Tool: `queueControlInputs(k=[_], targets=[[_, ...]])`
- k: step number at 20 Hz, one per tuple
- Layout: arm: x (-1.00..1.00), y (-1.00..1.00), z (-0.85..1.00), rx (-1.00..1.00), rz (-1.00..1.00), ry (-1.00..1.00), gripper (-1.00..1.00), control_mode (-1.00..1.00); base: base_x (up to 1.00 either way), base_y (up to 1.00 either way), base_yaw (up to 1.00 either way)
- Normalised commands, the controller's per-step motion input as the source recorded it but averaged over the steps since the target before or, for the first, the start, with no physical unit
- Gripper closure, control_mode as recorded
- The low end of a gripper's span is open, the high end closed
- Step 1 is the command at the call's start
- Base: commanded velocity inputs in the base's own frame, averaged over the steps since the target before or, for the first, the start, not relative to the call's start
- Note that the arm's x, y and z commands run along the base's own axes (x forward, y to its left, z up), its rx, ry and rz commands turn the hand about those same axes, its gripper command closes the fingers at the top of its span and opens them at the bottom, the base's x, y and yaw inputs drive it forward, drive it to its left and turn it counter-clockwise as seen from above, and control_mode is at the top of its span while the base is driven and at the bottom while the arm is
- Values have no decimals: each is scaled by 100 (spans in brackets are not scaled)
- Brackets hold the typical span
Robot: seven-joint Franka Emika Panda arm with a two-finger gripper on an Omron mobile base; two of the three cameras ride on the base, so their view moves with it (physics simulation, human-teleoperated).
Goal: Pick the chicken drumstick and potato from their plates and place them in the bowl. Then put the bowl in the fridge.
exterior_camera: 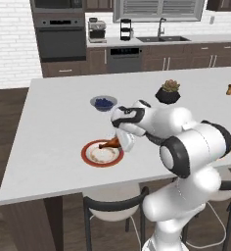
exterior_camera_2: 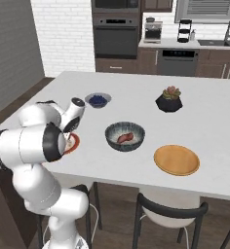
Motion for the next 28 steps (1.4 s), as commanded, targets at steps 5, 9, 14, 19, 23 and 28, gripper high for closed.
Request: queueControlInputs(k=[5,9,14,19,23,28], targets=[[-4,-7,87,-21,-39,-7,100,-100,0,0,0],[-5,-39,51,-24,-54,2,100,-100,0,0,0],[-2,-65,33,-9,-58,11,100,-100,0,0,0],[-15,-81,45,4,-52,9,100,-100,0,0,0],[-9,-98,31,7,-36,1,100,-100,0,0,0],[0,-96,9,17,-6,-1,100,-100,0,0,0]])
